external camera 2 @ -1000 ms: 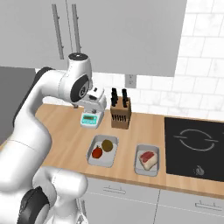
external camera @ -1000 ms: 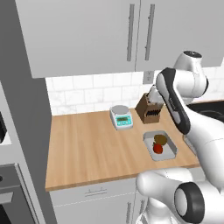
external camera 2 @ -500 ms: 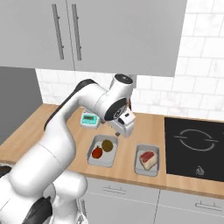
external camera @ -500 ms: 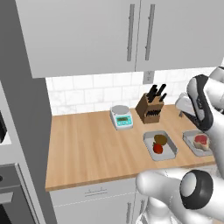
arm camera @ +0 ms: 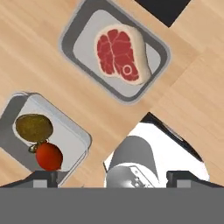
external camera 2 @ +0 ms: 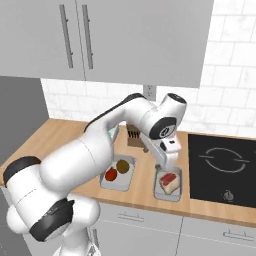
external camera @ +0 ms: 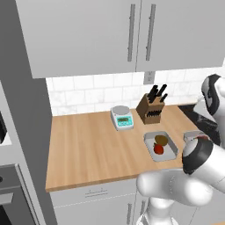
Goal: Take the meat container that has the steak and place it on the second highest rack of the freezer. Then take the vegetable container that has the tomato and avocado and place it on the highest rack of the freezer.
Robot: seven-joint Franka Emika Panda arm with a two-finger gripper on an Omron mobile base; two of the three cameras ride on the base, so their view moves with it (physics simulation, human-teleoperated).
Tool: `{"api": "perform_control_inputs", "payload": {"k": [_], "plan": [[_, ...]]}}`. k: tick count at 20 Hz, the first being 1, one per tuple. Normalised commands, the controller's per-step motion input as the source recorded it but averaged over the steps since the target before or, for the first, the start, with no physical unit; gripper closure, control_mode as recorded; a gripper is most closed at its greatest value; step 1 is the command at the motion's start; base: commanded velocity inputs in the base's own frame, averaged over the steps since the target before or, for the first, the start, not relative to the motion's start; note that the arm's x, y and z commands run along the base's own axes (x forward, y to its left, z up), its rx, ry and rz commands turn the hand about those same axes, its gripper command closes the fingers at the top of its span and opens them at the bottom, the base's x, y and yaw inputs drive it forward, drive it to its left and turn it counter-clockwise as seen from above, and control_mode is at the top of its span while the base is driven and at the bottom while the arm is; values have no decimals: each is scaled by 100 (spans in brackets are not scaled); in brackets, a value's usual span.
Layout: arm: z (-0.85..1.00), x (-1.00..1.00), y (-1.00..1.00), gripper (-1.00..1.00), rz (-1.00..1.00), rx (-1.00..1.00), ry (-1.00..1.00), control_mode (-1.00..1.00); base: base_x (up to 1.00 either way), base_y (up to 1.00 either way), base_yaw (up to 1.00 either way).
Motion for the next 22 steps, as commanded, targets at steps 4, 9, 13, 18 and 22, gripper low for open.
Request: {"api": "perform_control_inputs", "payload": {"k": [4, 9, 13, 18, 22], "plan": [[-73, 0, -38, -100, -21, 0, 24, -100, 0, 0, 0], [-98, 0, -34, -100, -5, 0, 6, -100, 0, 0, 0], [-77, -13, -29, -100, 0, -2, 0, -100, 0, 0, 0], [-67, -2, -45, -100, -4, -4, -3, -100, 0, 0, 0], [-34, -24, -26, -100, -3, -8, -16, -100, 0, 0, 0]]}}
